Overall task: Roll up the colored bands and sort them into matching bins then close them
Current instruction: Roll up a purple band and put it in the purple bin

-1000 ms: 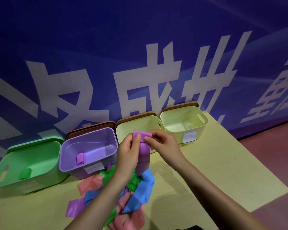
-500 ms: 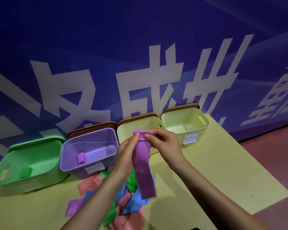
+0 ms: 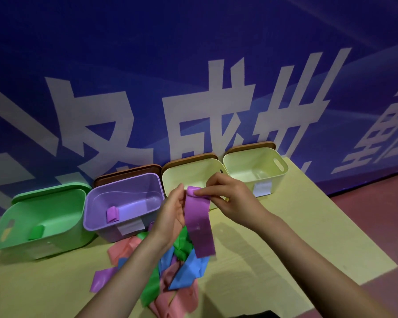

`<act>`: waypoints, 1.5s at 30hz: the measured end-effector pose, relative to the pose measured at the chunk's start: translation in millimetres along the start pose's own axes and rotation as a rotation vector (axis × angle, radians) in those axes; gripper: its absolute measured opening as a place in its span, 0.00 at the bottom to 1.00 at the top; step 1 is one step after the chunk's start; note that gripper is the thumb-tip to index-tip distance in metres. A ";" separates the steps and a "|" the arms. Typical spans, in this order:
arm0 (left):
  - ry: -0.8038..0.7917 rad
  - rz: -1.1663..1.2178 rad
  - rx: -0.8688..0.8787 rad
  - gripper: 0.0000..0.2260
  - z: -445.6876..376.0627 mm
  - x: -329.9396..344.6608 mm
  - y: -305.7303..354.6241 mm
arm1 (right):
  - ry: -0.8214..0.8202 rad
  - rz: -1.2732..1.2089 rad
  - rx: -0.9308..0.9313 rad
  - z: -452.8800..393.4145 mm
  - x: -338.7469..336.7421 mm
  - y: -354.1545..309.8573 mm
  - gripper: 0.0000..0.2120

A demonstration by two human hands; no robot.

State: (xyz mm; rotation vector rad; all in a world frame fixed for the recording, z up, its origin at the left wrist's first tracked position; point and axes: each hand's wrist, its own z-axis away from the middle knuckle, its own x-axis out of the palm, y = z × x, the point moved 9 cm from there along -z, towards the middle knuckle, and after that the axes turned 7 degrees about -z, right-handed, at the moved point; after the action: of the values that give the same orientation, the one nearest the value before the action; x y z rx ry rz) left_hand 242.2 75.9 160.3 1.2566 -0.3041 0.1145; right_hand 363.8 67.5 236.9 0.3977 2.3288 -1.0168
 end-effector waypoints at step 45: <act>-0.062 -0.340 0.108 0.13 -1.8 7.6 2.5 | 0.353 -0.735 0.603 25.8 17.4 41.2 0.02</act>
State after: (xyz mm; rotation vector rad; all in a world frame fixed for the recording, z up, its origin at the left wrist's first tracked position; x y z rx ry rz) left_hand 249.1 77.8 164.3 1.4041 -0.1351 -0.2024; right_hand 379.0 76.7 188.4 -0.1022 2.4797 -2.1716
